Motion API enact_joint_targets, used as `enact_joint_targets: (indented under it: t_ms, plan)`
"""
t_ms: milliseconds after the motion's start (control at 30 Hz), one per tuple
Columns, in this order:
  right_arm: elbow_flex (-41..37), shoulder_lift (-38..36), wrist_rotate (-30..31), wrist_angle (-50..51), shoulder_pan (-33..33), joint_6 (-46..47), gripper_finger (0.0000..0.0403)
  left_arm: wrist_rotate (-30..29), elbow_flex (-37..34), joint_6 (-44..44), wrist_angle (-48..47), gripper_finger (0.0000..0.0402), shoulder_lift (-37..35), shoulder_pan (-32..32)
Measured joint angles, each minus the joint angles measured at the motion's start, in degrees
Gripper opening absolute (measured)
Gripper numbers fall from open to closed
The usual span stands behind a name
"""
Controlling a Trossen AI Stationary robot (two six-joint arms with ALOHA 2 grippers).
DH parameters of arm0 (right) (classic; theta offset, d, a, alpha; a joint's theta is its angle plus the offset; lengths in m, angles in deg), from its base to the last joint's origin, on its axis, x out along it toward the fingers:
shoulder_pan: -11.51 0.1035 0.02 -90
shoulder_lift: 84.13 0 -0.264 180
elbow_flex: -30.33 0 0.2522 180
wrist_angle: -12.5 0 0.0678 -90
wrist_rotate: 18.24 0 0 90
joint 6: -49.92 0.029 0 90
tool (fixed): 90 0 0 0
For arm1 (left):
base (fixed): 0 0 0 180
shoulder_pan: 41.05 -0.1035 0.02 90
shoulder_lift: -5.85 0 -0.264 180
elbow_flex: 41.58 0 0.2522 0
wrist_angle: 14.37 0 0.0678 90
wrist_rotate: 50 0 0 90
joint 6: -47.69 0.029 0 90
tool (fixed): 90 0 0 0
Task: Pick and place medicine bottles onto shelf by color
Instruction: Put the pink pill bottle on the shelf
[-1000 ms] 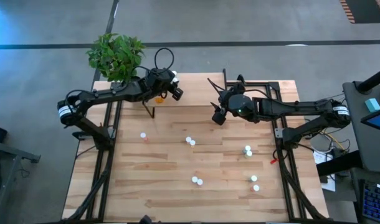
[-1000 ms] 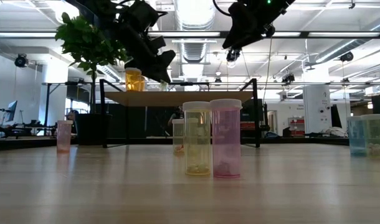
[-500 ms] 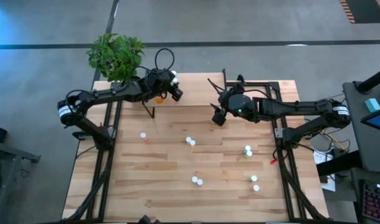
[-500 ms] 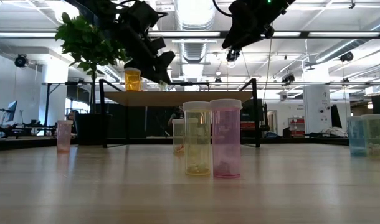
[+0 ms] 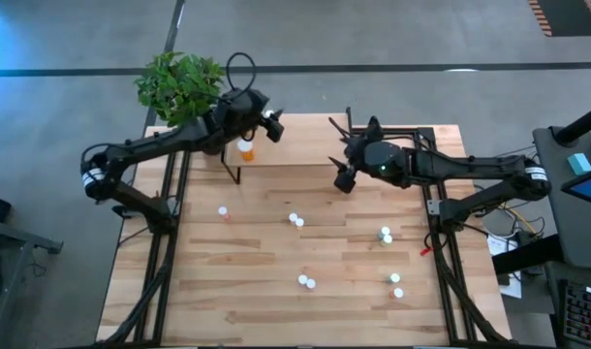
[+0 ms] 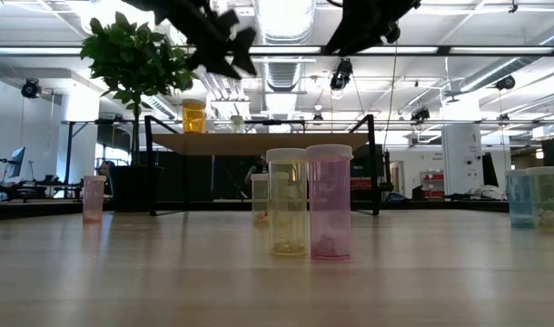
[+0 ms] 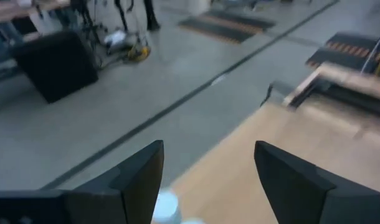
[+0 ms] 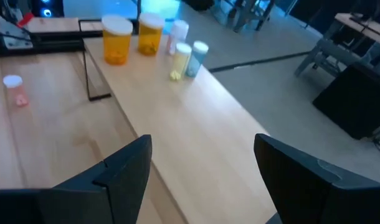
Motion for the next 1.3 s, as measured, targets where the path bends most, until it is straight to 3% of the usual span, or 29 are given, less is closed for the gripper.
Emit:
enact_joint_targets:
  t_ms: [133, 300, 500, 700, 867, 1067, 1300]
  plan:
    - [0.7, -0.16, 0.23, -0.97, 0.0, -0.48, 0.0272, 0.06, 3.33, 4.03, -1.31, 0.0235, -1.54, 2.68]
    - [0.66, -0.12, -1.05, -1.94, 0.11, 0.98, 0.0272, -9.37, 7.81, 3.76, -14.43, 0.0235, -2.97, 8.76]
    - [0.57, 3.61, -17.71, -6.66, 0.02, 0.76, 0.0272, -11.48, 10.32, -4.78, -23.08, 0.0235, -5.85, 17.79]
    - [3.47, 14.21, -28.48, -14.62, 0.41, 8.45, 0.0272, -21.34, 9.75, -3.78, -32.38, 0.0235, -8.72, 20.88]
    - [14.9, 29.25, -29.24, -14.9, 3.44, 7.6, 0.0272, -19.14, 9.73, -11.47, -44.1, 0.0235, -11.69, 20.99]
    - [34.82, 49.27, -28.49, -14.93, 6.25, 8.36, 0.0272, -13.83, 9.56, -18.76, -57.93, 0.0235, -15.57, 20.93]
    - [60.36, 71.39, -26.24, -9.26, 6.54, 9.46, 0.0272, -13.33, 6.76, -19.29, -60.13, 0.0235, -20.09, 20.93]
